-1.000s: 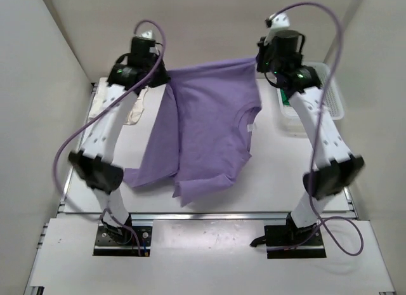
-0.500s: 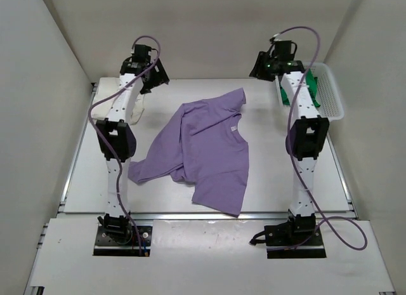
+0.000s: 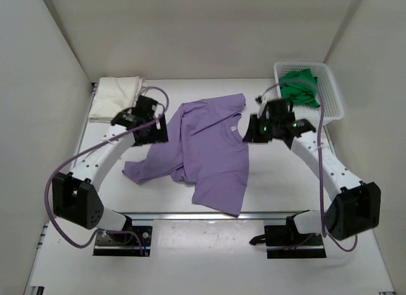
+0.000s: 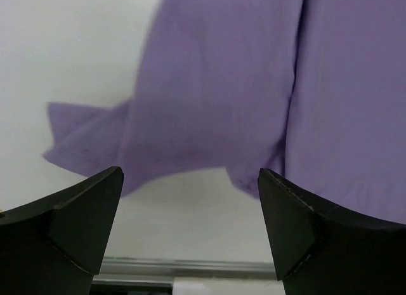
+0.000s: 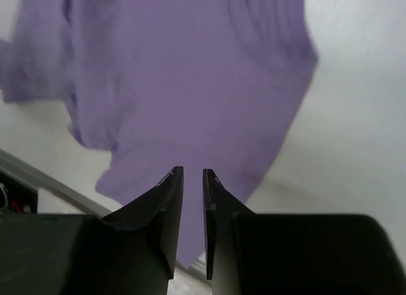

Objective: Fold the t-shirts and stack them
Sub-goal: Flatten out the tshirt

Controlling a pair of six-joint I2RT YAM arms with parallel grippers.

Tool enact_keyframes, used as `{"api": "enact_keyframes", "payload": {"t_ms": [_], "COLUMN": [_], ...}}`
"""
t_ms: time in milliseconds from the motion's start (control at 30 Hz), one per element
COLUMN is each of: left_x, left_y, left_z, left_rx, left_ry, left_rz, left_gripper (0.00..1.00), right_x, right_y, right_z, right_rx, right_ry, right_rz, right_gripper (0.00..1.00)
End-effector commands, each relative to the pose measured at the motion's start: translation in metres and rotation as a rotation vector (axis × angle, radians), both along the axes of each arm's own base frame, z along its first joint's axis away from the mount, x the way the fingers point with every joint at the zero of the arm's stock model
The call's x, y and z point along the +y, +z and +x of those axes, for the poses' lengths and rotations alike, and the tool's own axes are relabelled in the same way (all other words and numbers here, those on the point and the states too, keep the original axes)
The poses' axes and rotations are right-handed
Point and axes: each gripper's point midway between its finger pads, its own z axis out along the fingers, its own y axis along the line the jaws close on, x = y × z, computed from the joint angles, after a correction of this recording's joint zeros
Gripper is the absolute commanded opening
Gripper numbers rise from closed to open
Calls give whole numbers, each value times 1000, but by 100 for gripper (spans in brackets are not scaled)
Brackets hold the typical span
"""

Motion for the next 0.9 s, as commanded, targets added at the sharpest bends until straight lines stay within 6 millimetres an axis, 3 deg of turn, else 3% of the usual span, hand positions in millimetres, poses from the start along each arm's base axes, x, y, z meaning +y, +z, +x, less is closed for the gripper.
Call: {"api": "enact_keyframes", "payload": {"t_ms": [0,100,200,300,367,433,467,500,567,633,733,867], "left_x": [-38,-38,-37,-47,-56,-52,-48,-48,-50,-57,-63,-68], "left_y": [-29,-53,-78,-93,-99,-106,-108,-120,-125,-126,-119,-105], "left_z": [-25,-32,-35,-38,-40,-42,-39,-39,-41,-39,-30,-25], "left_rx": [27,96,135,154,146,149,150,177,191,184,159,134], "left_ry": [-178,-178,-213,-262,-281,-270,-258,-259,-268,-269,-265,-248], "left_rz": [24,-31,4,26,-23,-14,-9,-22,-26,-45,-56,-96], "left_gripper": [99,99,98,98,99,97,93,78,76,65,40,23], "right_x": [2,4,3,0,0,-10,-13,-20,-21,-22,-22,-12], "right_y": [-51,-83,-109,-129,-132,-142,-147,-159,-162,-166,-173,-178], "right_z": [-53,-96,-123,-140,-142,-147,-152,-156,-155,-148,-139,-131], "right_rx": [138,244,303,354,368,405,426,464,461,447,453,446], "right_ry": [14,44,58,38,24,-15,-27,-78,-94,-119,-138,-133], "right_rz": [5,1,-21,-14,-8,-52,-53,-31,-17,7,14,24], "right_gripper": [16,21,34,46,47,47,47,47,47,48,47,46]}}
